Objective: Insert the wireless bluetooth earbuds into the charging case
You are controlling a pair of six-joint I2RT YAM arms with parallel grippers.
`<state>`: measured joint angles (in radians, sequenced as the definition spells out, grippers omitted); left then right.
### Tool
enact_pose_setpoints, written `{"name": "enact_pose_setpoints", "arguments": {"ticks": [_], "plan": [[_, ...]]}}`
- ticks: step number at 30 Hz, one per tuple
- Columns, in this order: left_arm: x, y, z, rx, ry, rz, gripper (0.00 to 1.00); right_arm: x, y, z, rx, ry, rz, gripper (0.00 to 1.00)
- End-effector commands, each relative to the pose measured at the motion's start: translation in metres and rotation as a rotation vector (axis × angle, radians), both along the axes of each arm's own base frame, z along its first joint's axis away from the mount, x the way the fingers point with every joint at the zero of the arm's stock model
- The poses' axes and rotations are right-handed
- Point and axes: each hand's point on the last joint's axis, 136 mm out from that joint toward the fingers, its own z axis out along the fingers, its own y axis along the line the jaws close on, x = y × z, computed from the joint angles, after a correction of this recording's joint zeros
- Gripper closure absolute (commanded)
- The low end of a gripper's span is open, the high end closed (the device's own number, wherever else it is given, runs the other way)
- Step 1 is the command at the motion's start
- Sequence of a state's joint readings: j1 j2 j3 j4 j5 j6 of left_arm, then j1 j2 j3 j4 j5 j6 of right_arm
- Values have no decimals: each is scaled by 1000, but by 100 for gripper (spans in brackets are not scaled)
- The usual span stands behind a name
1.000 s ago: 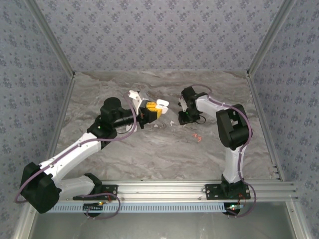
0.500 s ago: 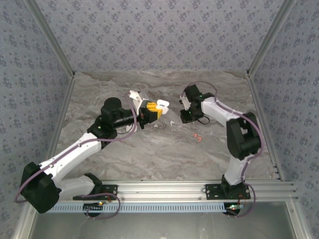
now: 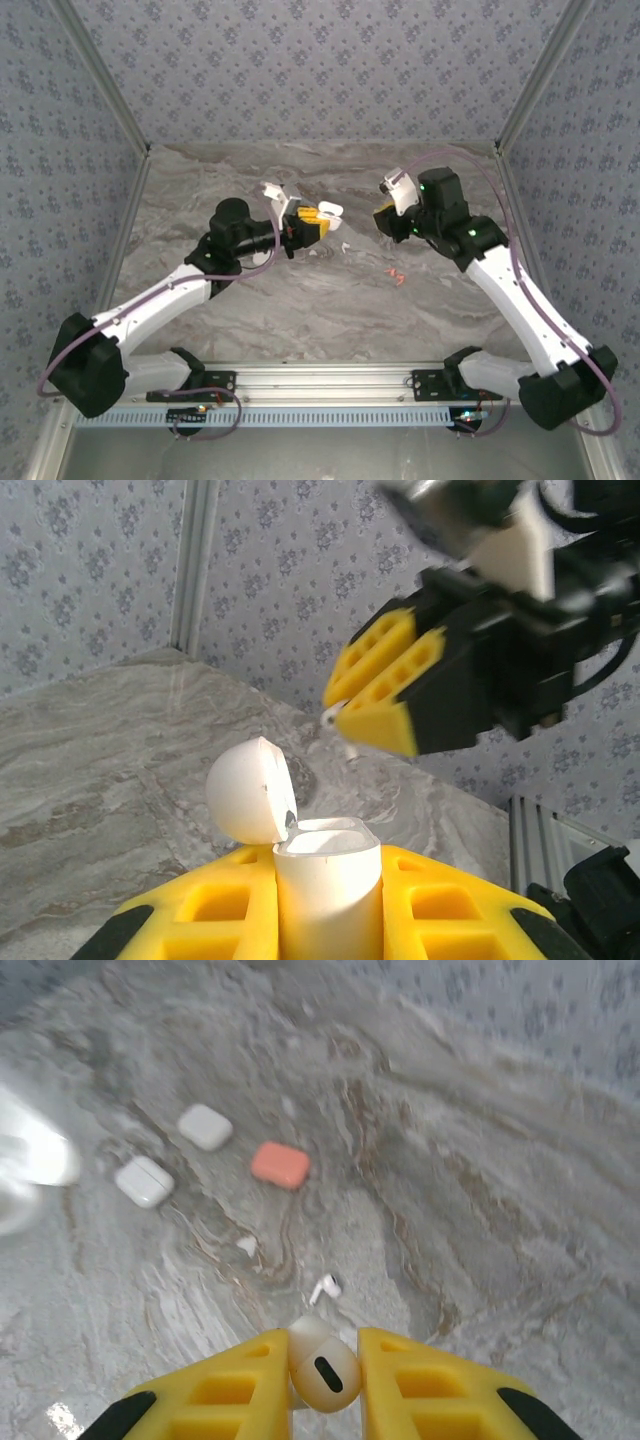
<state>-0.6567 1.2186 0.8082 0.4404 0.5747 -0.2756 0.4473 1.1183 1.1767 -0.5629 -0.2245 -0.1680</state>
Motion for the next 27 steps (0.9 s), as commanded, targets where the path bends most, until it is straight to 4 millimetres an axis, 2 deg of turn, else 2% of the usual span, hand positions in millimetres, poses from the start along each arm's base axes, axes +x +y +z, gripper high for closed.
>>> {"name": "enact_pose_setpoints", "arguments": {"ticks": [1,6,10,12,18,27], "plan": [[-5,-8,19,-70,-24,-52,100,-14,13,28,23,-131,109,77],[-6,-14,19,-75,-8,-97,100,-28,27,47,1,-231,180,77],[-8,-16,20,-76,-7,-118,100,-27,36,46,-22,-253,203,77],[-9,-17,20,-75,-8,-127,100,-23,40,57,-21,-277,203,78],[-12,-18,19,-70,-7,-145,100,-18,53,52,-24,-267,228,78],[-12,-18,21,-71,-10,-148,100,-19,60,37,-42,-229,251,78]]}}
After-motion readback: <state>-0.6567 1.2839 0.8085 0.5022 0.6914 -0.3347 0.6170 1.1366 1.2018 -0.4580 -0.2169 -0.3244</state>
